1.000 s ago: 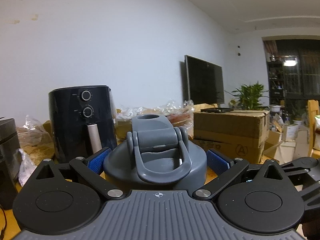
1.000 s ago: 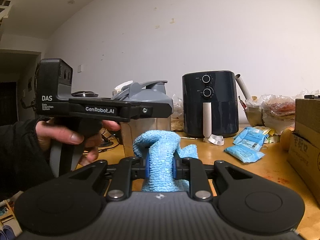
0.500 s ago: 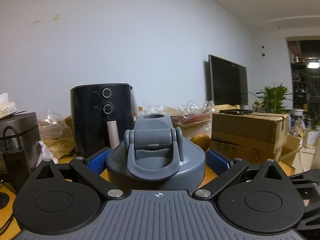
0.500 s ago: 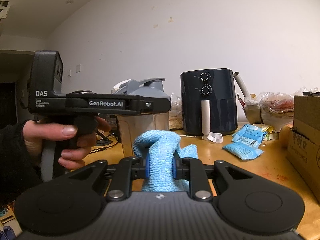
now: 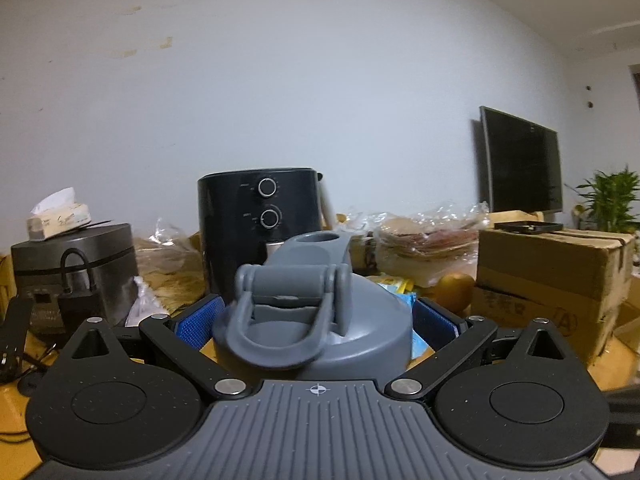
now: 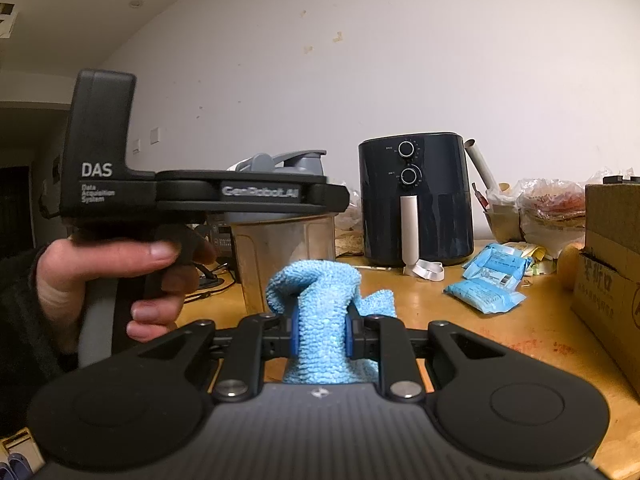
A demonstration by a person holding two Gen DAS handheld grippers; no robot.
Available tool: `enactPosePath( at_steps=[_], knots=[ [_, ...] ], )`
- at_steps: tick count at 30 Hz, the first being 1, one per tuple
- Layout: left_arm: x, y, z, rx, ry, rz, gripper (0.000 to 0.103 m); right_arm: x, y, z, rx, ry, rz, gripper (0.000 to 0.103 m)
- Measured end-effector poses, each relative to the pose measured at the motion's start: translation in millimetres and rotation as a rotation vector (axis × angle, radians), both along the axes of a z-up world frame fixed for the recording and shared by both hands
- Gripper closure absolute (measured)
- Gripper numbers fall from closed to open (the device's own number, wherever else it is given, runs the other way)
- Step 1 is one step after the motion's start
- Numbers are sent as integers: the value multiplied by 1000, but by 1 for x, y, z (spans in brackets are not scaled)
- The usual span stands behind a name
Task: Clean container
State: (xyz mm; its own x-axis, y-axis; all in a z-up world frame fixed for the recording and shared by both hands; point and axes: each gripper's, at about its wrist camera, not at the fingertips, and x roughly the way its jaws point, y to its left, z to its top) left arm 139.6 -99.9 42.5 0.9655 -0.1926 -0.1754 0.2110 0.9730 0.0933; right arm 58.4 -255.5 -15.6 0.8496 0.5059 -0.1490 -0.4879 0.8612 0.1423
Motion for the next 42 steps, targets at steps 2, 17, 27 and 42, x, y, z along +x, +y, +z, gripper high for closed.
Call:
enactPosePath(
  at_steps=[2,17,27,42],
  knots=[
    [0,-4,0,-6,-2,34,0,0,0,-1,0,2,1,84],
    [1,-32,2,-18,-58,290,0,1,0,-2,2,9,1,84],
    [3,-37,4,-36,-56,383,0,1,-3,-2,10,11,-5,84],
    [5,-38,4,-29,-31,385,8,2,-3,-3,14,13,-6,84]
  ],
)
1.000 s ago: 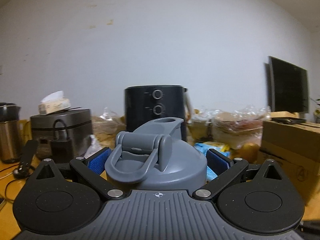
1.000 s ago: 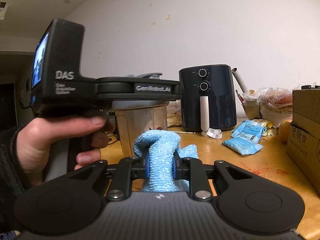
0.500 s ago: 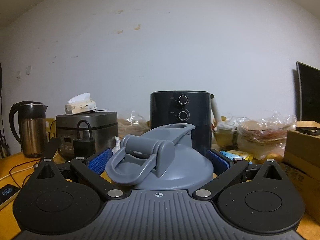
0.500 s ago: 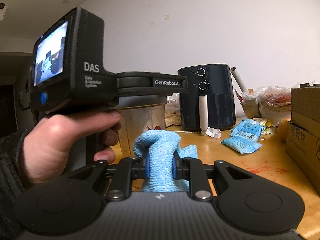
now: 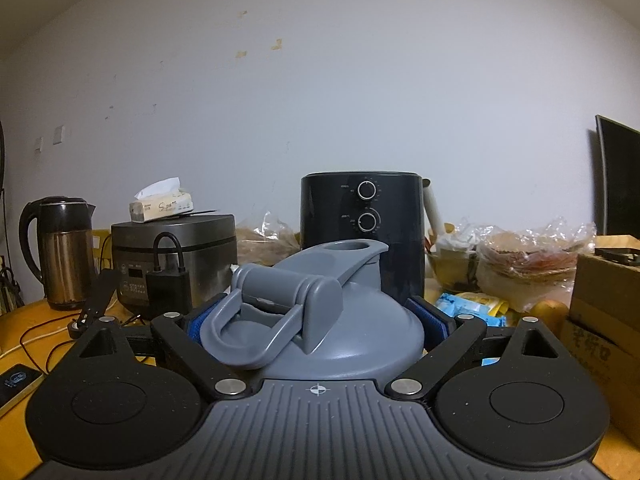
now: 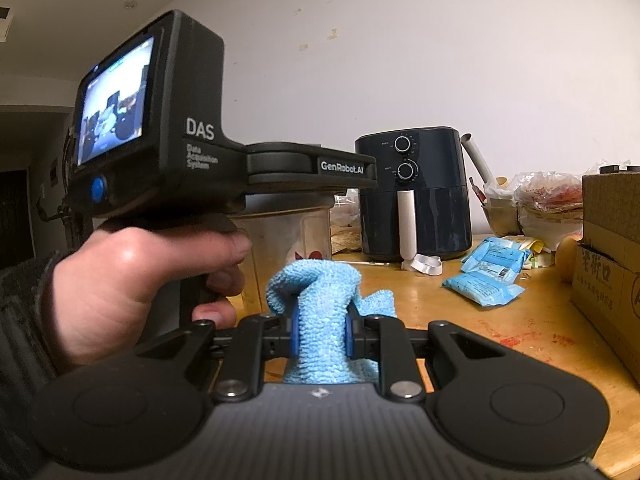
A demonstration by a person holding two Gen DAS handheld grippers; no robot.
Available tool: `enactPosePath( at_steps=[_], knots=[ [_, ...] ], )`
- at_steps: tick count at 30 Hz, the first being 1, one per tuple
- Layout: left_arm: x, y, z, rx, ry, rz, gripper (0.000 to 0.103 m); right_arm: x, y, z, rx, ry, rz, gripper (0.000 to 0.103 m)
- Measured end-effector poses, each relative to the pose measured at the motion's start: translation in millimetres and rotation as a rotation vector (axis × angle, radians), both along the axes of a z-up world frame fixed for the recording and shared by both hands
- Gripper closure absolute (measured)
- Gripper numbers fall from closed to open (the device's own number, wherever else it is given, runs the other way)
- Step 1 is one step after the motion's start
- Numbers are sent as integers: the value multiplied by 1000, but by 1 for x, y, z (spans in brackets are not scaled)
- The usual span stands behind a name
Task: Clean container
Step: 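Rub the blue cloth against the bottle side with the right gripper while the left gripper holds it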
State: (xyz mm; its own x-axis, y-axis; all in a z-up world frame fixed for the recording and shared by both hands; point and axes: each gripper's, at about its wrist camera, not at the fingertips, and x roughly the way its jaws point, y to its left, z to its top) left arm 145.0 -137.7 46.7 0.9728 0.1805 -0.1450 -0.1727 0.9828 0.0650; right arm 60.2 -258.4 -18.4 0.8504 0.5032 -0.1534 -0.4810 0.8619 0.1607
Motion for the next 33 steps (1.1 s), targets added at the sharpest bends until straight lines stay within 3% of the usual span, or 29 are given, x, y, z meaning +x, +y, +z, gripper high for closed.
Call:
enactPosePath(
  at_steps=[24,33],
  knots=[
    [4,30,-8,7,-33,-260,8,-1,1,0,7,5,2,84],
    [4,34,-11,11,-49,-298,8,-1,1,-1,8,6,-5,84]
  ],
)
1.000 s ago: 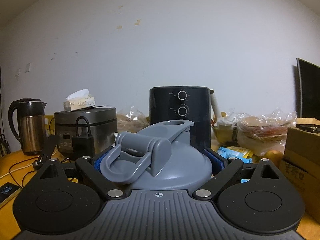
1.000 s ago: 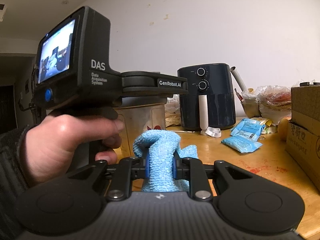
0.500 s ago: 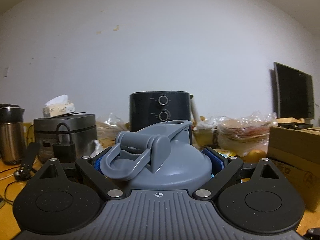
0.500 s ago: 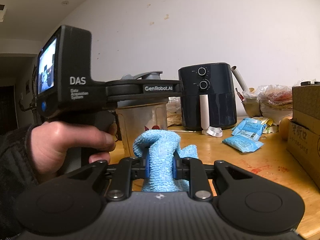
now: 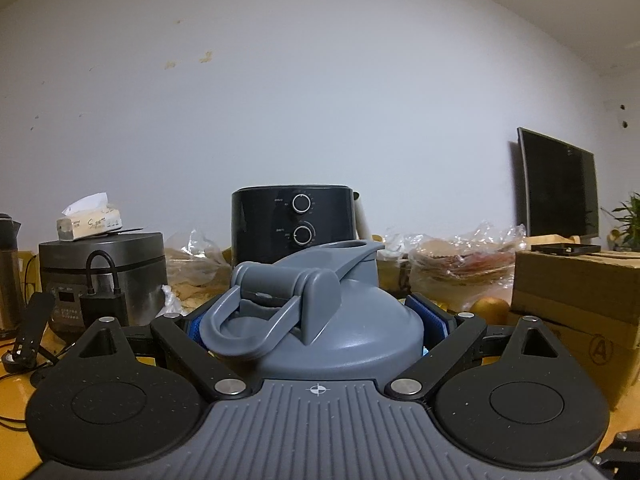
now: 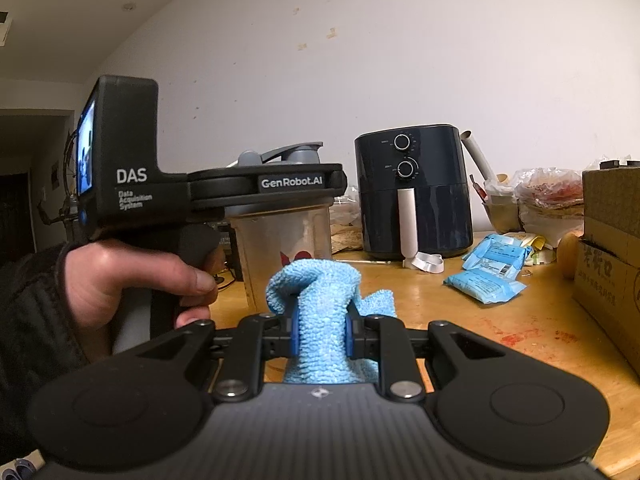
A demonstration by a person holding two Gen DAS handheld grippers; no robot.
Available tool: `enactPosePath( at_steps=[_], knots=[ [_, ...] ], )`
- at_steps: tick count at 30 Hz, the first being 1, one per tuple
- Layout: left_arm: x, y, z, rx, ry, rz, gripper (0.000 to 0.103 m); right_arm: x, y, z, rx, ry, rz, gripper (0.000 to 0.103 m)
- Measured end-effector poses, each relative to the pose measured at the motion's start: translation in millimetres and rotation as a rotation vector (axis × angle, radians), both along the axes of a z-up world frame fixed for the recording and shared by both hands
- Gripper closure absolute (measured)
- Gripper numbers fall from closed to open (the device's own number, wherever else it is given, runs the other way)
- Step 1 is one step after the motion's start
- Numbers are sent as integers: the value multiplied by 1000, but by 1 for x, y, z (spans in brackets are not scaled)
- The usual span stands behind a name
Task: Clean container
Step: 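Rub the blue cloth against the bottle side with the right gripper while the left gripper holds it, then rotate the shaker bottle by its grey lid with the left gripper while the right gripper holds the cloth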
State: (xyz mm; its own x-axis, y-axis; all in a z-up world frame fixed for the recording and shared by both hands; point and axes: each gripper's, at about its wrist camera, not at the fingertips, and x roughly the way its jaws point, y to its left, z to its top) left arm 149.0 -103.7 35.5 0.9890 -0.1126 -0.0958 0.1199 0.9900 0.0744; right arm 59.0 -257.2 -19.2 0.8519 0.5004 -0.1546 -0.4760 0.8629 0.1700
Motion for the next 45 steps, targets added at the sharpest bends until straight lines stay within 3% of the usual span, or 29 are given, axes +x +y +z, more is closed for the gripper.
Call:
enactPosePath(
  at_steps=[28,45],
  knots=[
    [11,39,-4,-21,1,-281,8,0,-3,-2,10,10,8,84],
    [26,59,-7,-34,23,-524,9,4,0,-2,11,10,13,84]
  ],
)
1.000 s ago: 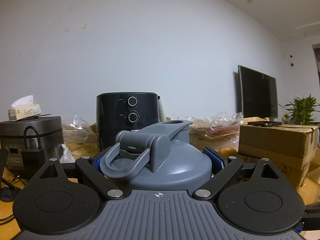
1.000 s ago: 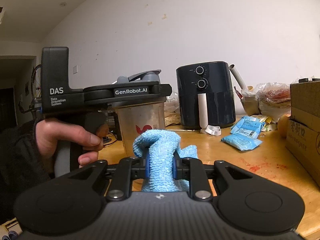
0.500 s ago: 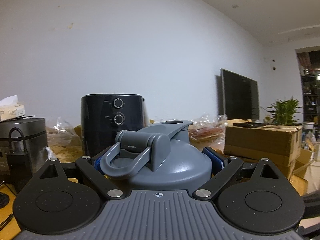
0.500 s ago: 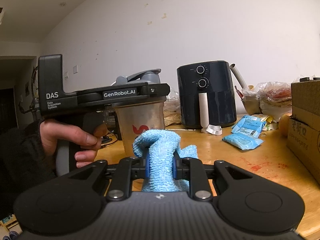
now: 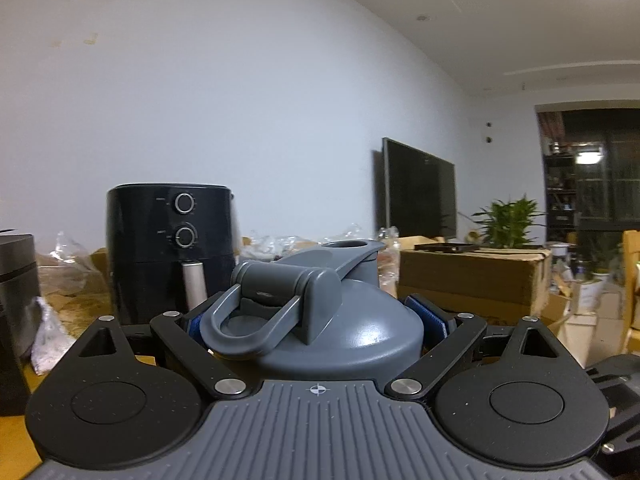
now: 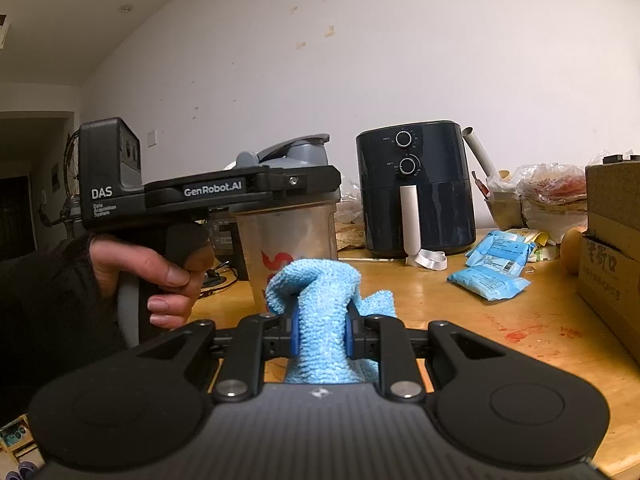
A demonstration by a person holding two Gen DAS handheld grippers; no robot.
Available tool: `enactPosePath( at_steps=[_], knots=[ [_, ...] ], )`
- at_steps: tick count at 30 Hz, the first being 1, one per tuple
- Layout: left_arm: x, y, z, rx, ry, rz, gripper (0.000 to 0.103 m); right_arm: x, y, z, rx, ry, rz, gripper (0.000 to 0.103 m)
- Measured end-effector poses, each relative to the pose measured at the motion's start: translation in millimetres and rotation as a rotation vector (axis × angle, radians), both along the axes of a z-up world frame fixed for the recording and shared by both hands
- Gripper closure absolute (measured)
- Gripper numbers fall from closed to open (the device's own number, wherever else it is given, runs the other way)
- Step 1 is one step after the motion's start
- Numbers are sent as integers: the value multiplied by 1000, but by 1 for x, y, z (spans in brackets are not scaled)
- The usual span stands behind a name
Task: Clean container
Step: 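Rotate the shaker bottle by its grey lid with the left gripper while the right gripper holds the cloth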
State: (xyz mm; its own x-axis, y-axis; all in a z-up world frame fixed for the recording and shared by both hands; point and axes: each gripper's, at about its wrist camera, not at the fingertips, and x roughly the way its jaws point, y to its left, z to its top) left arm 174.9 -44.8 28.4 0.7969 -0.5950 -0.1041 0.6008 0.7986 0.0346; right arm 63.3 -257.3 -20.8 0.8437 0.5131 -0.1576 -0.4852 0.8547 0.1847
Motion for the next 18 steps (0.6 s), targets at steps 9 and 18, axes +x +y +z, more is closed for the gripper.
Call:
enactPosePath(
  at_steps=[9,18],
  knots=[
    [1,3,-3,-6,-2,-40,9,2,7,2,-18,-6,8,84],
    [1,3,-5,-6,1,-38,9,11,14,14,-19,-49,26,86]
  ],
)
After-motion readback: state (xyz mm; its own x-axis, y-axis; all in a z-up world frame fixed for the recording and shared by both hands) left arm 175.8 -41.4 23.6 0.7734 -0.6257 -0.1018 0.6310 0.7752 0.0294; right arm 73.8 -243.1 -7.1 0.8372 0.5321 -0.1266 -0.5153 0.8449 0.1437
